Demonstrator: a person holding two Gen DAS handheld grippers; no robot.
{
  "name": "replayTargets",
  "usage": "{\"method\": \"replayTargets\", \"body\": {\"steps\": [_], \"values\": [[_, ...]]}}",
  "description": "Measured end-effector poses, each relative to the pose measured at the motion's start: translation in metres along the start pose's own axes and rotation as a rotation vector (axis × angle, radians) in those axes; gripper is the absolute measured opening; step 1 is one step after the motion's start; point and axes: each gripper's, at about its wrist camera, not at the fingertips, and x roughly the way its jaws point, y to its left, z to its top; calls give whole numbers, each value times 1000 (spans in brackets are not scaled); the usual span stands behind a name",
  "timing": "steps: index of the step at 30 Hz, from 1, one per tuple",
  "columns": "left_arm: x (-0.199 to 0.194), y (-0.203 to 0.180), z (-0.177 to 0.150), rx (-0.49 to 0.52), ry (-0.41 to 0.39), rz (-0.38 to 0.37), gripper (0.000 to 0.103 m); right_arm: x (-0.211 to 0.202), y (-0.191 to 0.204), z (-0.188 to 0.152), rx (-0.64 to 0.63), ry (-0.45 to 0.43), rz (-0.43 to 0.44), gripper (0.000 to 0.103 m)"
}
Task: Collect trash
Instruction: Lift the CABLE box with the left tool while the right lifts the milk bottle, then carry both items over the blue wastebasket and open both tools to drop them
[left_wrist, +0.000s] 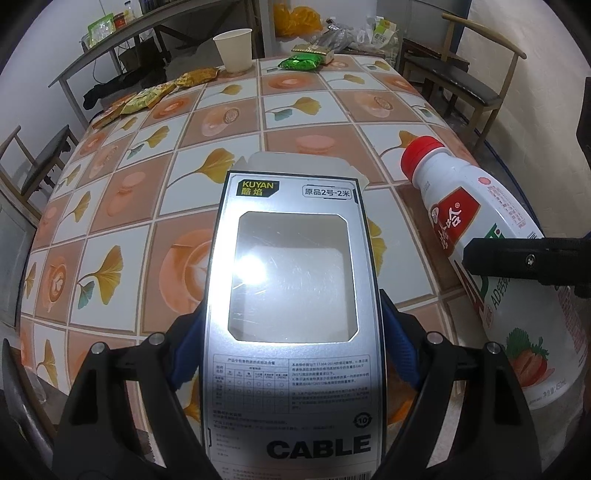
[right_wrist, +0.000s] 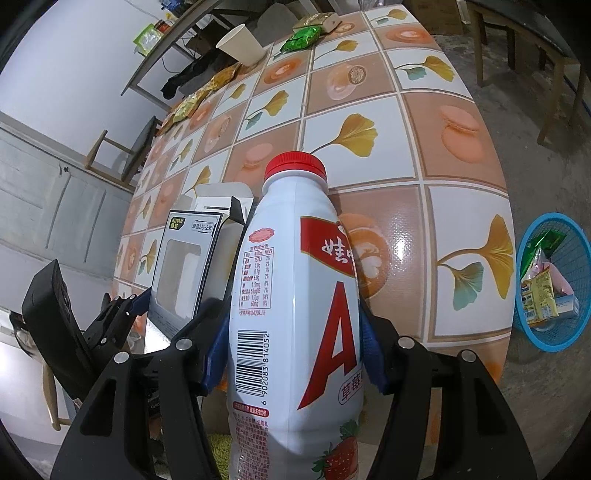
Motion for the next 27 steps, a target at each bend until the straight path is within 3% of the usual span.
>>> {"method": "replayTargets", "body": {"steps": [7, 14, 18, 20, 24, 27], "values": [[-15, 0, 4, -12, -36, -33, 78, -12, -1, -2, 22, -29, 46, 59], [-38, -22, 23, 33, -81, -98, 78, -50, -25, -14, 98, -147, 138, 59], [-48, -60, 42, 97, -94, -194, 78, -91, -69, -26, 193, -258, 146, 59], [-50, -90, 55, 141, -89, -277, 78, -111, -98, -35, 257, -315, 129, 59], [-40, -156, 76, 226, -29, -414, 78, -143, -168, -62, 429, -400, 63, 59], [-22, -205, 87, 288, 23, -461, 79, -150, -225, -89, 589, -426, 8, 59]]}}
